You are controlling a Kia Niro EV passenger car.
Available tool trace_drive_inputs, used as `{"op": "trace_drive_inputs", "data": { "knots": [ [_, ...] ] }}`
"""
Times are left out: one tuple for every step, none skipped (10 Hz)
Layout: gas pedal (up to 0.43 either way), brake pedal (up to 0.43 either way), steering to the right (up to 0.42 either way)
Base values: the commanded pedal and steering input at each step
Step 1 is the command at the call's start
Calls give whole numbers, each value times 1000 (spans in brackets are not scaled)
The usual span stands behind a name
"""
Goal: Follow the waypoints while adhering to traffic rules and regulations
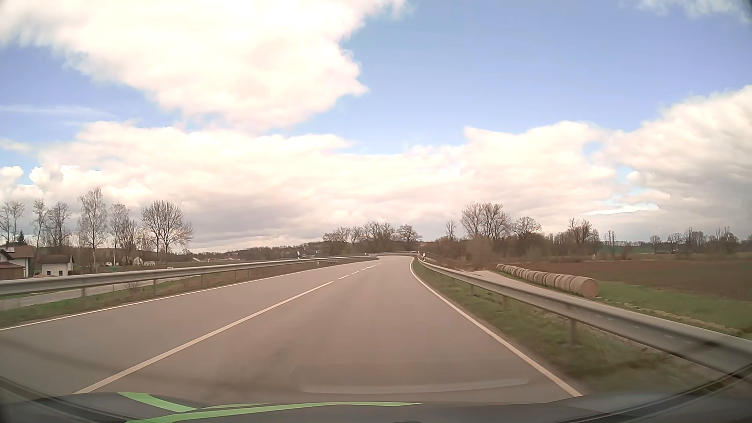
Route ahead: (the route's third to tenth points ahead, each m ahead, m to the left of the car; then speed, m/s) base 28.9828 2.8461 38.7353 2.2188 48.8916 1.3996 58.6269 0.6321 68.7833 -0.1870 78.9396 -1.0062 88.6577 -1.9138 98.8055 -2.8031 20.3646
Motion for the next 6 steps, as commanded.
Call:
{"op": "trace_drive_inputs", "data": {
  "knots": [
    [189,0,8],
    [197,0,8],
    [197,0,8],
    [197,0,8],
    [197,0,8],
    [197,0,8]
  ]
}}
